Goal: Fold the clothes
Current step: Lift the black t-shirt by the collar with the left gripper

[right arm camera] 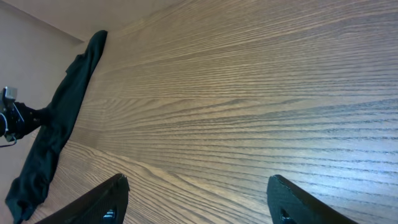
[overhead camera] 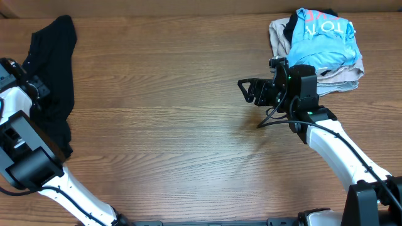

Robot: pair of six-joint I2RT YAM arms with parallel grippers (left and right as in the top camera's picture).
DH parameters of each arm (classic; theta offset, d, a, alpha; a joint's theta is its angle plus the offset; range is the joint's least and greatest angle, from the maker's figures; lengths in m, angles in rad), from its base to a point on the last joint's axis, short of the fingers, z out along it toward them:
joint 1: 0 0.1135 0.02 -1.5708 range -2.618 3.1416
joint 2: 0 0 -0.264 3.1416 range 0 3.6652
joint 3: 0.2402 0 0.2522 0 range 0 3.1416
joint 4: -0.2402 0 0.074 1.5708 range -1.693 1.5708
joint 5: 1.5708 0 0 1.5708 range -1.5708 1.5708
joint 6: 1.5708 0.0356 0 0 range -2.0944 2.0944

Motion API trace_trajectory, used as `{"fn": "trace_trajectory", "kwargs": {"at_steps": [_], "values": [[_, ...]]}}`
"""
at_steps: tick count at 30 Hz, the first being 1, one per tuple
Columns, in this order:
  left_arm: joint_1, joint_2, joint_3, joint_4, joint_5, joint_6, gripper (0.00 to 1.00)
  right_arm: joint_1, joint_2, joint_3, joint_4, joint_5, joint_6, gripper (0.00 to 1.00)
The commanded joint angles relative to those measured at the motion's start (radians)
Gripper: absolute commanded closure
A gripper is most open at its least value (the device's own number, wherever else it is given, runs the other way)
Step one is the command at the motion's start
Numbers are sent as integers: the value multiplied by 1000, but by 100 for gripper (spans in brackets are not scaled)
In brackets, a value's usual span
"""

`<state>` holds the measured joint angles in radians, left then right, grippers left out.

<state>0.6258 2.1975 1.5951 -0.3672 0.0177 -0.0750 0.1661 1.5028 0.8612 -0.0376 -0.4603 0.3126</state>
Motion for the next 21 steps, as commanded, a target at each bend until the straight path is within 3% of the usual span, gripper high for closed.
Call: {"fn": "trace_trajectory", "kwargs": {"at_steps": [1,5,10,16,21], "values": [[-37,-27,14,-3,111,-19,96,1,1,23,10,15,-5,29],[-140,-154,93,-46,163,-18,96,1,-69,23,-12,12,-5,34],[-373,-322,143,-100,164,-6,96,-58,-317,23,-230,68,-5,34],[-703,-340,143,-100,166,-6,96,-230,-556,23,-521,108,-6,32],[-857,-344,238,-6,167,-31,96,-243,-558,23,-621,79,-40,27]]}}
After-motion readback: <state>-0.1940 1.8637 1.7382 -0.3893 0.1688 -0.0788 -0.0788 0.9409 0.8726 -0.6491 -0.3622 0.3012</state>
